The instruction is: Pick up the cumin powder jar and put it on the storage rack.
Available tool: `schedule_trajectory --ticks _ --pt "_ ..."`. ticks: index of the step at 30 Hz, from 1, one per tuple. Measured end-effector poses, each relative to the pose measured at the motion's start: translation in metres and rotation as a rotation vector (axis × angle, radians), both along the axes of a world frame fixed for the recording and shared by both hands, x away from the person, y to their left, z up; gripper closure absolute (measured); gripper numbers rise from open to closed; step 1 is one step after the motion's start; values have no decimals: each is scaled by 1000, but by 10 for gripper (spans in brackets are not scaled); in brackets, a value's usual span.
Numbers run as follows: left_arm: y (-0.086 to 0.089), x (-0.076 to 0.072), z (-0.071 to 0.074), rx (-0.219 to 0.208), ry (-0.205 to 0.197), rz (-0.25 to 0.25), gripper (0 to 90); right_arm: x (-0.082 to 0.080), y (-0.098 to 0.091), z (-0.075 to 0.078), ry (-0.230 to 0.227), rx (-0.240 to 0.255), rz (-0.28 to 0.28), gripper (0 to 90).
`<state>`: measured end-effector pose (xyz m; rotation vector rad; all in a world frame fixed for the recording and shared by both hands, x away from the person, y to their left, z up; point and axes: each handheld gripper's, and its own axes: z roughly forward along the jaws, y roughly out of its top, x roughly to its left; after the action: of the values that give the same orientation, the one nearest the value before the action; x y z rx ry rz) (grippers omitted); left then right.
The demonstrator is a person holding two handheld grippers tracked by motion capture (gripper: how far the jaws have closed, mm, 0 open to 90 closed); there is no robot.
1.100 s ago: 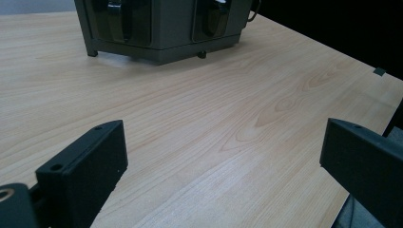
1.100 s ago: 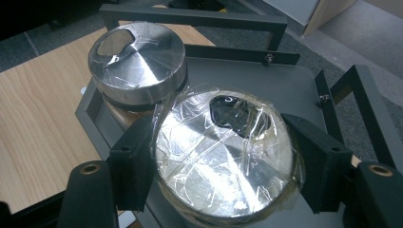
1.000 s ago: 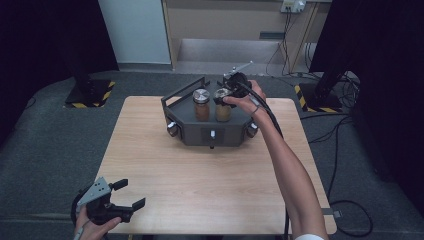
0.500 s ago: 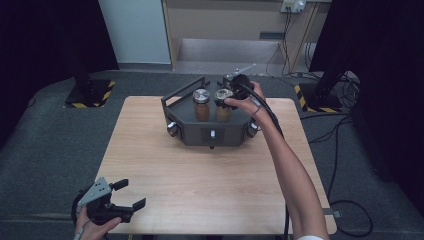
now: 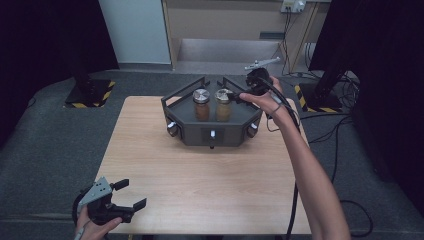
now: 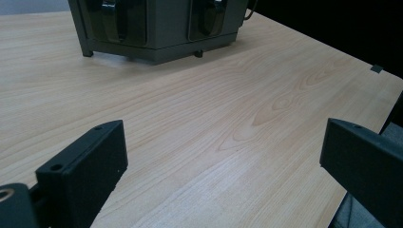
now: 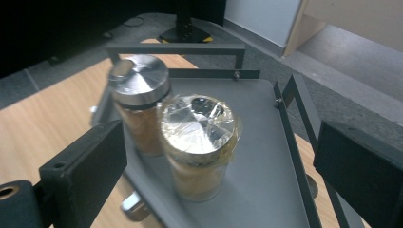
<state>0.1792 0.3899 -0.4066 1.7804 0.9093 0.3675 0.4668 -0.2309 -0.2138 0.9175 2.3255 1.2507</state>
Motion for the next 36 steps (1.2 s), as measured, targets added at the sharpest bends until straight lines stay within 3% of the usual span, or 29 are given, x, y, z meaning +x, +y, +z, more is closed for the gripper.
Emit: schedule_trajectory --ticks 9,12,14,25,31,32,36 --pt "-1 1 0 0 2 0 11 -31 -21 30 -42 13 38 41" --pt "-1 1 0 2 3 -2 11 -38 -23 36 -53 -2 46 42" --pt "-1 1 0 2 2 -3 11 -53 -29 46 -75 -16 61 42" --pt "-1 1 1 3 5 2 10 -99 -50 59 -129 -40 137 42" --pt "-1 1 1 6 3 -1 11 -127 -66 51 -157 -13 169 41" --pt "-1 1 1 6 4 0 11 -138 -72 43 -162 -13 177 41" --pt "-1 0 1 7 3 2 11 -154 -83 29 -165 -2 194 42"
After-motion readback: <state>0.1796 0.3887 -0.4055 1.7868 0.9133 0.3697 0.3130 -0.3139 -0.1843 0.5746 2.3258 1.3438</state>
